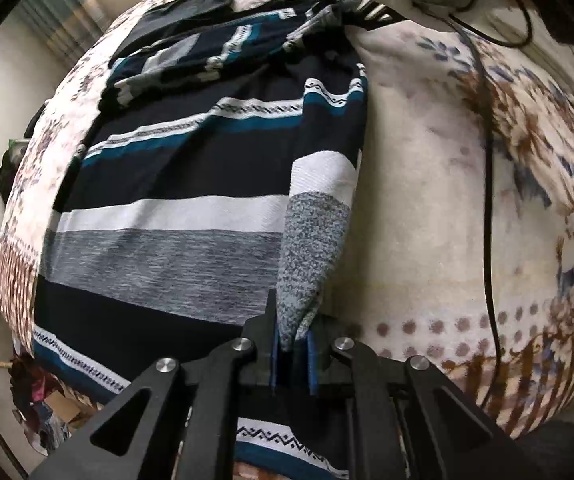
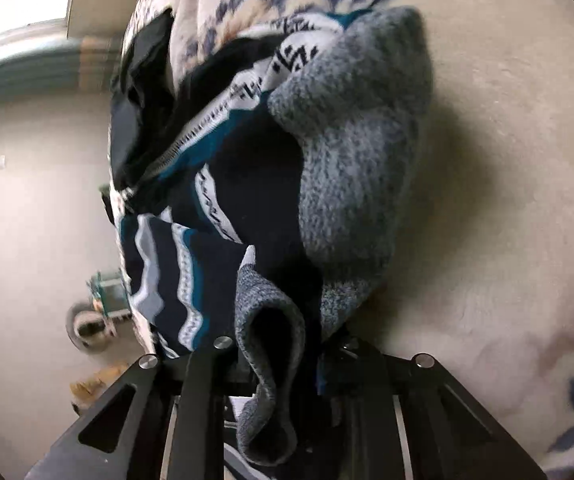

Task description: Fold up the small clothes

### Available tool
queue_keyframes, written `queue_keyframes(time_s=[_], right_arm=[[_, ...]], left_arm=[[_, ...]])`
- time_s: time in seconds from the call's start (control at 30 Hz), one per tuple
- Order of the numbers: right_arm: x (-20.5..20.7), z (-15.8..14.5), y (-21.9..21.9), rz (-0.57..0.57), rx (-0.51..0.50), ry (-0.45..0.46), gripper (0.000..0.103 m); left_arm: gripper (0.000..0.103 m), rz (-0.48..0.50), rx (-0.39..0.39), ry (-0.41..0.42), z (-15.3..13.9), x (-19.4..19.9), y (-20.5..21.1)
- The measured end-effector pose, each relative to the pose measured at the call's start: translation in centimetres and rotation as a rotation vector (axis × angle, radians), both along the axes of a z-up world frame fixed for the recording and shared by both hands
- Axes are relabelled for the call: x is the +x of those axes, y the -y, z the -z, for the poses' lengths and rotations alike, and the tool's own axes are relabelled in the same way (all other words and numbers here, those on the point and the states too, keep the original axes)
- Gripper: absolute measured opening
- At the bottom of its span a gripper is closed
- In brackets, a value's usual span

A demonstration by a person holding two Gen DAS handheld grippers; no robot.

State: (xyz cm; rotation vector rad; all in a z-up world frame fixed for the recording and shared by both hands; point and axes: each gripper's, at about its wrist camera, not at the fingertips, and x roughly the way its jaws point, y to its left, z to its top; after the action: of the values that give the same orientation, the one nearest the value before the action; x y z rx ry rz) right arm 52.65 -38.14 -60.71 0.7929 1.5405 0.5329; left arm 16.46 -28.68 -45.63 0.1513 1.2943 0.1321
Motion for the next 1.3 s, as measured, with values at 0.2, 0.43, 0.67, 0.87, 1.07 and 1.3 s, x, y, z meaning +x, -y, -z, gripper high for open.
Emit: queue_keyframes(time_s=[0.2,0.43,0.67,0.87,1.07,1.3], right_arm=[[-0.4,-4.6,-1.4,0.034,0.015,0.054,0.018],[0.9,-11.8,-9.6,-0.064,-0.116,0.144,0.017],[2.5,-15.4,-23.3,-0.212,-0.31,0.163,0.017],[4.3,-11.8,-35.9,-0.298,-0.486,0.103,0.017],[5.9,-8.3,-43.0,-0.332,-0.649,0.027,0.02],[5.3,-11.1,-47.5,-0.411,-0.501,0.076,0.071]], left_arm=[[0.008,-0.053,-0.014,0.037,-2.7,-0.1,-2.7],[0.008,-0.2,-0.073,0.094,-6.0,-0.7,-9.9],[0.008,-0.33,-0.175,0.114,-5.5,-1.4,-20.6],[0.008,-0.4,-0.26,0.092,-2.1,-1.1,-31.1],[0.012,-0.501,-0.465,0.039,2.1,-1.9,-37.5],[0.03,-0.687,-0.681,0.061,2.9,-6.1,-42.4]])
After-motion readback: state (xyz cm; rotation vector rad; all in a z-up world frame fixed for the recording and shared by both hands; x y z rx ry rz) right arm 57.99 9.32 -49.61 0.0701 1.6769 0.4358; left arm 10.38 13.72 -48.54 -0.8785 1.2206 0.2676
